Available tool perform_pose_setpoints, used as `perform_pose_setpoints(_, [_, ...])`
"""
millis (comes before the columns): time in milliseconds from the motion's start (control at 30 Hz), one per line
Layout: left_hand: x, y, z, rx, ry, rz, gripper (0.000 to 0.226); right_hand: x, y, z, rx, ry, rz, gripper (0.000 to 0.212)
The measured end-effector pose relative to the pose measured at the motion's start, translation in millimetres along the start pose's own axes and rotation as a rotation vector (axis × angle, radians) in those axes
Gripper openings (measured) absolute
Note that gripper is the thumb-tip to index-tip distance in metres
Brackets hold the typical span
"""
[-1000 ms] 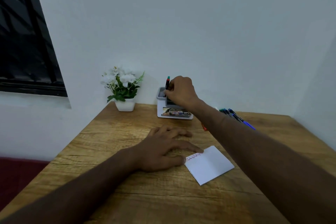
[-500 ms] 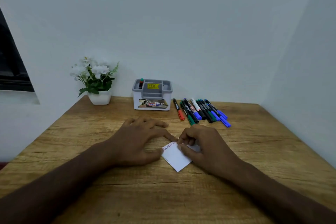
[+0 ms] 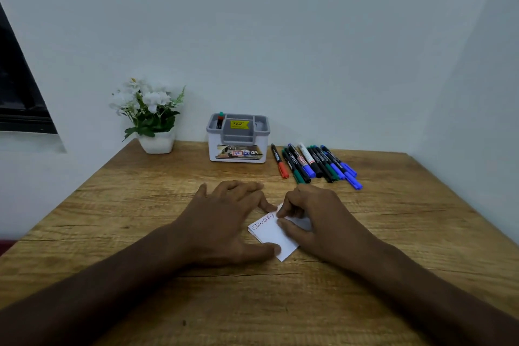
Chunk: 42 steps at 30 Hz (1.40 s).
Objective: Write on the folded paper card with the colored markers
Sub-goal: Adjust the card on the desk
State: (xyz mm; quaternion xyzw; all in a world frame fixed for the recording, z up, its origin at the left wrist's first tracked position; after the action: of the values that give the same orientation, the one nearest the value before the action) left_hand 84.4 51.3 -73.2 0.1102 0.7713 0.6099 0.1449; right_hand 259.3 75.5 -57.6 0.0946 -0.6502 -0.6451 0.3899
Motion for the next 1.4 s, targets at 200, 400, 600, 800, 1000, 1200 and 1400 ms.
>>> perform_pose_setpoints(200, [-8, 2, -4, -0.012, -0.004, -0.005, 0.092, 2, 5, 2, 0.061, -0.003, 0.034, 0.009])
perform_pose_setpoints(400, [-16, 5, -3, -0.026, -0.01, -0.005, 0.095, -20, 44, 46, -0.156, -0.078, -0.071, 0.012])
perform_pose_setpoints(600, [-21, 17, -11, -0.225, -0.178, -0.093, 0.074, -29, 28, 101, -0.012, -0.135, -0.362, 0.022])
perform_pose_setpoints(800, [-28, 23, -17, -0.286, -0.35, -0.09, 0.053, -17, 17, 91, 0.015, -0.2, -0.338, 0.014])
perform_pose_setpoints(1000, [-26, 28, -19, -0.206, -0.472, 0.017, 0.038, -15, 23, 78, 0.015, -0.301, -0.275, 0.026])
perform_pose_setpoints(1200, [-16, 32, -16, -0.198, -0.573, 0.009, 0.028, -11, 40, 57, -0.095, -0.349, -0.228, 0.02])
perform_pose_setpoints(1400, [-22, 35, -28, -0.214, -0.624, 0.071, 0.023, 12, 28, 7, -0.161, -0.268, 0.584, 0.002])
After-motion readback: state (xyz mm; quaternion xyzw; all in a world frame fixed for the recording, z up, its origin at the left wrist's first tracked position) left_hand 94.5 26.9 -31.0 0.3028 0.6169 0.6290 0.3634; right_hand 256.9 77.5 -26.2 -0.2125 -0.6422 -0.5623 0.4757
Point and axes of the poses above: each hand's wrist, its own z-axis towards the middle knuckle, its own y-axis out of the back of the hand, x = y × z, the point moved 6 cm from there along z, towards the middle knuckle, and after that the axes turned 10 degrees about x, right-handed, at the moved point
